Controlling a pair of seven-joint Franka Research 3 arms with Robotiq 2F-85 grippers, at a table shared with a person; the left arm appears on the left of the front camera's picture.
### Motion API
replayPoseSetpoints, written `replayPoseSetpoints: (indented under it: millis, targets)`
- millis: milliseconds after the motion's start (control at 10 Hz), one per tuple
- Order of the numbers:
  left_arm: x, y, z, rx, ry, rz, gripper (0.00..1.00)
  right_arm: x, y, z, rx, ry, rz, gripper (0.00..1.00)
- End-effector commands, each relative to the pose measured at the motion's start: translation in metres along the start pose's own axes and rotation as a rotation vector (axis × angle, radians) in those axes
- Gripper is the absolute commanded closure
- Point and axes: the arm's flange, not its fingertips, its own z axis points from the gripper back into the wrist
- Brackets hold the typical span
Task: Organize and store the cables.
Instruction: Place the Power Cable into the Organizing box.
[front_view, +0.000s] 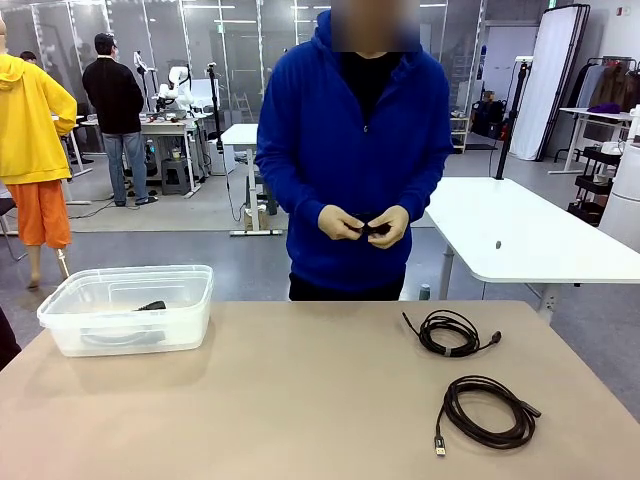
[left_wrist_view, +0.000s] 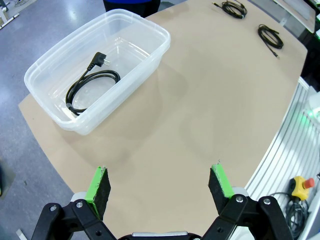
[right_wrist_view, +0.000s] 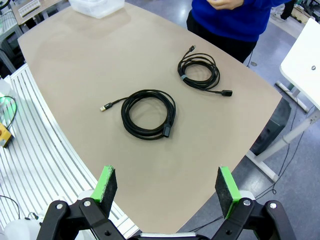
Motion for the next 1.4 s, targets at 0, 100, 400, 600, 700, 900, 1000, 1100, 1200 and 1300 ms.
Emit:
replayPoseSetpoints:
  millis: [0, 100, 400, 600, 700, 900, 1000, 1100, 1200, 1300]
  targets:
    - [-0.0021, -0.0003, -0.0016, -0.013, -0.023, -0.015, 0.0, -0.0004, 0.0002, 0.0023, 0.007, -0.007, 0.014, 0.0]
    - [-0.0021, -0.0003, -0.0016, -0.013, -0.023, -0.015, 0.0, -0.0004, 0.0002, 0.0023, 0.007, -0.007, 0.014, 0.0]
    - [-0.0021, -0.0003, -0.0016, -0.013, -0.023, -0.015, 0.0, -0.0004, 0.0002, 0.0023, 0.007, -0.007, 0.014, 0.0]
    - [-0.0021, -0.0003, -0.0016, -0.013, -0.023, -0.015, 0.0, -0.0004, 0.0002, 0.0023, 0.007, -0.007, 0.014, 0.0]
    - [-0.0021, -0.0003, -0.0016, -0.013, -0.023, -0.015, 0.0, -0.0004, 0.0002, 0.0023, 0.007, -0.007, 0.014, 0.0]
    - [-0.0021, -0.0003, -0.0016, -0.013, -0.023, -0.015, 0.0, -0.0004, 0.0002, 0.0023, 0.007, -0.007, 0.014, 0.0]
    - [-0.0021, -0.0003, -0.0016, -0.013, -0.023, -0.015, 0.0, -0.0004, 0.0002, 0.0023, 0.007, -0.007, 0.014, 0.0]
    - [-0.0021, -0.0003, -0.0016, -0.013, -0.023, -0.015, 0.0, -0.0004, 0.0002, 0.0023, 0.007, -0.007, 0.014, 0.0]
    - [-0.0021, -0.0003, -0.0016, -0.013, -0.023, -0.015, 0.0, -0.0004, 0.0002, 0.0023, 0.007, -0.007, 0.014, 0.0]
    - [-0.0021, -0.0003, -0.0016, -0.013, -0.023, -0.015, 0.0, -0.0004, 0.0002, 0.0023, 0.007, -0.007, 0.014, 0.0]
